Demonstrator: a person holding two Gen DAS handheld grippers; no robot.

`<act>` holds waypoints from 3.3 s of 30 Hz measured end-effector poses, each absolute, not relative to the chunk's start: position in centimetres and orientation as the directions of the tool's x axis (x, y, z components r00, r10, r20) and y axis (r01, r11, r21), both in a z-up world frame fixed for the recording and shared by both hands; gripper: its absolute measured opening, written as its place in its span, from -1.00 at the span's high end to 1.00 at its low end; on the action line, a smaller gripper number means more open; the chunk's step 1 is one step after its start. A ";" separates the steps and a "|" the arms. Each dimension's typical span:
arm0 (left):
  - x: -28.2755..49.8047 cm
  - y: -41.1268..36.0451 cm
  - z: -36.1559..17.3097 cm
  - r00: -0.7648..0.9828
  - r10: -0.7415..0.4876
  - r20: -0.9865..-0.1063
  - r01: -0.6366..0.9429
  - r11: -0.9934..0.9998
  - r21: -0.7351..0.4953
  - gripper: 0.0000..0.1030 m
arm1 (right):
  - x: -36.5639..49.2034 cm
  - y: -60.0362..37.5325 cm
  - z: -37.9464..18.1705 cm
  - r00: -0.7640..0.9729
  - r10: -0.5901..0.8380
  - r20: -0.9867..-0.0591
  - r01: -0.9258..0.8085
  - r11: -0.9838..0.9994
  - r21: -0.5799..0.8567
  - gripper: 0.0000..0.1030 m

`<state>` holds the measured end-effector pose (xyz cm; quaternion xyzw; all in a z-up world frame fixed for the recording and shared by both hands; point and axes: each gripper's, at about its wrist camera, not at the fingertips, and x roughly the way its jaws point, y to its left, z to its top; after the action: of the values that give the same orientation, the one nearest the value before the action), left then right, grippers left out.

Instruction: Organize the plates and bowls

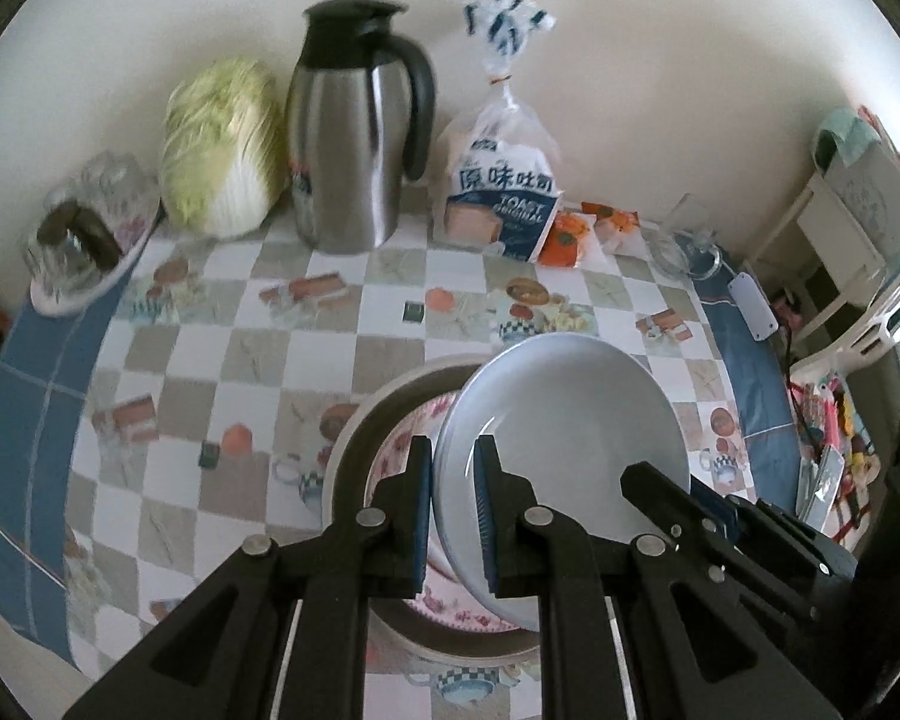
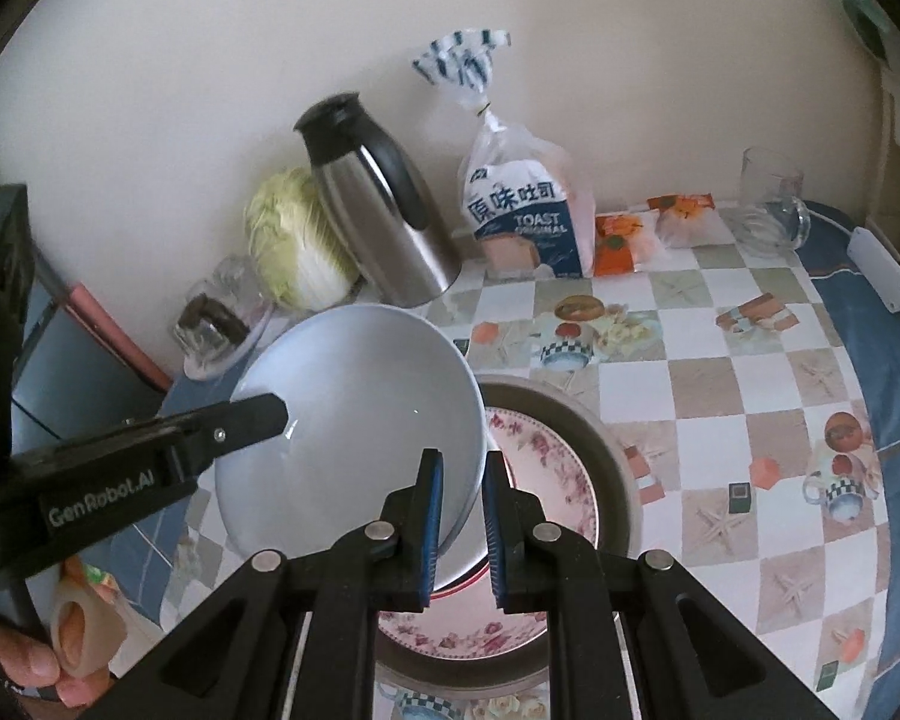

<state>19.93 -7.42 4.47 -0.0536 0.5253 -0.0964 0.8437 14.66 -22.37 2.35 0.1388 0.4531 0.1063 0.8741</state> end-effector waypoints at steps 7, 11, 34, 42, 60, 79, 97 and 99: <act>19.2 -6.2 1.8 0.420 -0.254 -0.871 0.044 0.965 -0.260 0.73 | 15.4 -21.6 0.8 0.536 0.298 -0.790 -0.057 0.946 0.319 0.72; 19.1 -5.9 1.3 0.433 -0.274 -0.859 0.024 0.956 -0.293 0.73 | 16.0 -21.5 0.0 0.524 0.287 -0.802 -0.047 0.950 0.309 0.72; 19.1 -5.2 0.2 0.473 -0.304 -0.827 0.005 0.939 -0.343 0.84 | 16.2 -20.9 0.4 0.560 0.225 -0.798 -0.055 0.970 0.235 0.67; 19.0 -4.7 0.3 0.471 -0.336 -0.815 0.006 0.926 -0.379 0.84 | 16.1 -21.5 0.8 0.579 0.219 -0.785 -0.038 0.969 0.243 0.68; 15.2 -1.3 0.1 0.555 -0.191 -0.810 -0.073 0.958 -0.276 -0.89 | 12.7 -21.9 1.5 0.615 0.176 -0.768 -0.020 0.978 0.207 -1.00; 9.8 -1.9 -0.3 0.572 0.010 -0.820 -0.064 0.997 -0.033 -0.89 | 6.6 -20.9 -1.9 0.580 0.118 -0.806 0.006 0.989 0.150 -1.00; 9.3 -1.3 -3.7 0.471 0.016 -0.882 -0.035 0.999 0.000 -0.89 | 5.5 -21.0 -3.6 0.550 0.094 -0.830 0.025 0.991 0.129 -1.00; 9.4 -1.2 -3.9 0.466 0.015 -0.885 -0.036 0.999 -0.002 -0.89 | 5.6 -21.0 -3.7 0.548 0.091 -0.831 0.026 0.992 0.126 -1.00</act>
<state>9.39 -1.17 -3.88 -0.0103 0.5165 0.0149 0.8561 5.56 -20.98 -3.65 0.0618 0.4748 0.0184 0.8777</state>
